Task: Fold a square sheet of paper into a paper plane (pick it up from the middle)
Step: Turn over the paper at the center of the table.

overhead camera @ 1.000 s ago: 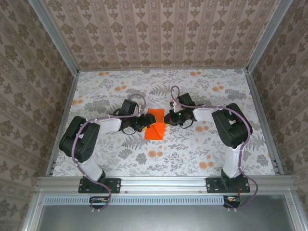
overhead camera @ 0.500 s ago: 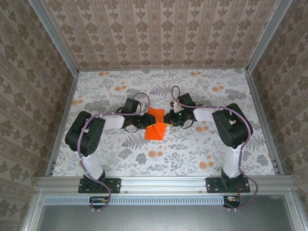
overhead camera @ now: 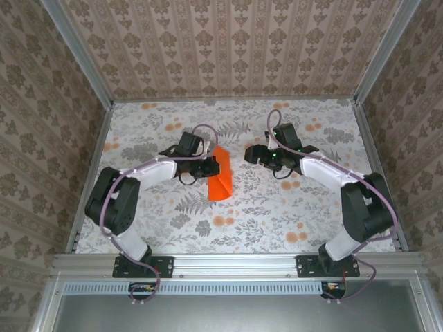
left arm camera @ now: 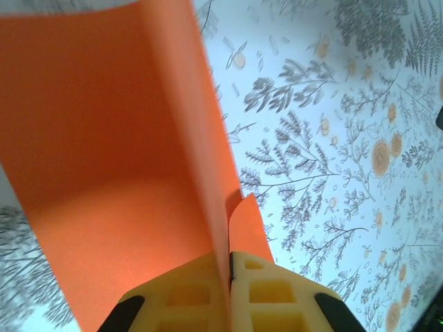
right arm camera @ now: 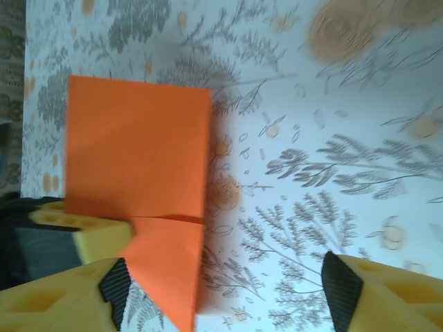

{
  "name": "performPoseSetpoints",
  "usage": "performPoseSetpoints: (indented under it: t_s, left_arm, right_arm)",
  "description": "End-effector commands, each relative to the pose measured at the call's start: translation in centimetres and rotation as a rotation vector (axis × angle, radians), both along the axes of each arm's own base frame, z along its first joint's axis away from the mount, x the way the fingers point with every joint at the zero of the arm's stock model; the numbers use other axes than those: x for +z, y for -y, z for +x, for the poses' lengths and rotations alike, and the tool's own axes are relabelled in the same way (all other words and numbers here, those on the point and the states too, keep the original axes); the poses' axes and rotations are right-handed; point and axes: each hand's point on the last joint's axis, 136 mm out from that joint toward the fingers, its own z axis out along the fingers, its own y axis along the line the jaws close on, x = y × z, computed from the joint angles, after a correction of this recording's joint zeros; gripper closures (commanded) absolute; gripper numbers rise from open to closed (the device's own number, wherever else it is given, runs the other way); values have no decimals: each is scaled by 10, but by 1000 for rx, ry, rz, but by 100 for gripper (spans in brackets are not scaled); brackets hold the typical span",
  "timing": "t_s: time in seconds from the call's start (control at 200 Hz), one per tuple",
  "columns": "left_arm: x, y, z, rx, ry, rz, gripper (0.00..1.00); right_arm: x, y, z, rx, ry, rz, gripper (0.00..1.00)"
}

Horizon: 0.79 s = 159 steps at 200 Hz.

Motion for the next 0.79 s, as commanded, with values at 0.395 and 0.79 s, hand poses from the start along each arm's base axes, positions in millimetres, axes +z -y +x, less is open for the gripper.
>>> performPoseSetpoints:
  t_s: [0.395,0.79]
  left_arm:
    - [100,-131,1,69,277,969,96]
    - [29,-110,21,41,251,1259,93]
  right_arm:
    - [24,81,-18,-240,105,-194,0]
    - [6,95,-26,-273,48,-235,0]
